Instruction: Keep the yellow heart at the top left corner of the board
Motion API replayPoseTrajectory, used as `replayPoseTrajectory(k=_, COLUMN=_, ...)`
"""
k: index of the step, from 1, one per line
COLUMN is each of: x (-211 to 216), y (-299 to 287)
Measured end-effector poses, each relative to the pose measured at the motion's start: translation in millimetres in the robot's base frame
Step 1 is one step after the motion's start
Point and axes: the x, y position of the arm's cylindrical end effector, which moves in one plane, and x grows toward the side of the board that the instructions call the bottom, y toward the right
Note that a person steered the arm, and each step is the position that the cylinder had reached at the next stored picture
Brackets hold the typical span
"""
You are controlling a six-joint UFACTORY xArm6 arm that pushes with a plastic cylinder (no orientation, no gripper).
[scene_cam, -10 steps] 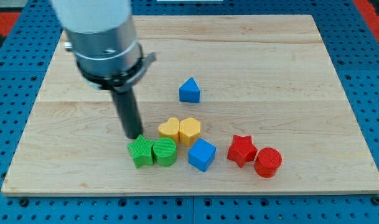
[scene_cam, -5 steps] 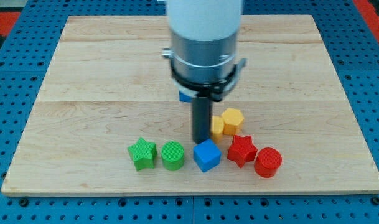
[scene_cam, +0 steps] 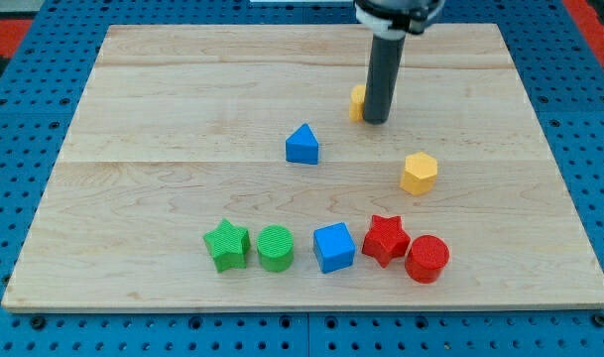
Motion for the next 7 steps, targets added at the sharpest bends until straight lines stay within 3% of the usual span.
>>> replayPoseTrajectory(k=2, x=-75.3, y=-83.8)
replayPoseTrajectory(k=3, x=-103.2, y=-83.8)
replayPoseTrajectory(k=4, x=-108.4, y=-62.6)
replayPoseTrajectory(k=5, x=-73.0, y=-84.5)
replayPoseTrajectory(k=6, x=-57.7, y=-46.2)
replayPoseTrajectory(k=7, x=-104.5, y=-1.4)
